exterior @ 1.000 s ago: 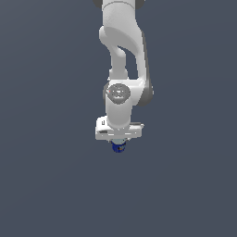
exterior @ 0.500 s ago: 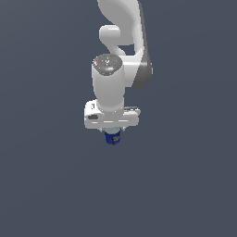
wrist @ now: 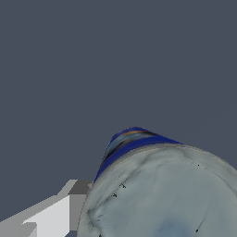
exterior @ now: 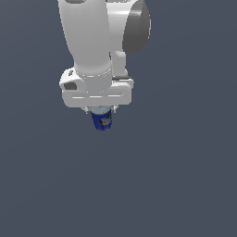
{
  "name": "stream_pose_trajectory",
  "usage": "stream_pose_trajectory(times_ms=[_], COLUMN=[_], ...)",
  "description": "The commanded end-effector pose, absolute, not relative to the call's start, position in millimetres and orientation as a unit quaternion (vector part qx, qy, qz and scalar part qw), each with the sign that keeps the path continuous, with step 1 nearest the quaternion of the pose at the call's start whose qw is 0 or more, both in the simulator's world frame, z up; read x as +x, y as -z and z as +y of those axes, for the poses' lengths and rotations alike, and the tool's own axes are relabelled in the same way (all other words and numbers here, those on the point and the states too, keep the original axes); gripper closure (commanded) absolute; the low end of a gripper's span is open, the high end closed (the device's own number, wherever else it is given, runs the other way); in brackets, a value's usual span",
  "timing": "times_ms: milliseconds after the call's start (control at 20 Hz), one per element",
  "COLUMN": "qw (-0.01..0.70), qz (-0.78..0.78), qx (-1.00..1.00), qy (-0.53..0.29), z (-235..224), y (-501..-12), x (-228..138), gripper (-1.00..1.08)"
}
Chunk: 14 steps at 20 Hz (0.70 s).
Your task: Pick up the object and move it to a goal position.
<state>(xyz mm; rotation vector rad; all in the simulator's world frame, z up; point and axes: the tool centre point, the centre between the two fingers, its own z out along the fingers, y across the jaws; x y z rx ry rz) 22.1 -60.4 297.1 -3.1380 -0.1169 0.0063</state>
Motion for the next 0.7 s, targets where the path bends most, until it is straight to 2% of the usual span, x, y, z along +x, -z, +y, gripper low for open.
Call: stream_pose_trajectory(times_ms=[0, 650], qw=[0.001, 0.000], qz=[-0.037, -0.037], qx=[-0.999, -0.999], qy=[0.000, 0.000], z=[-68.8, -105.7], y=[-327.6, -448.2], x=[21.9, 23.2], gripper=[1.08, 1.08])
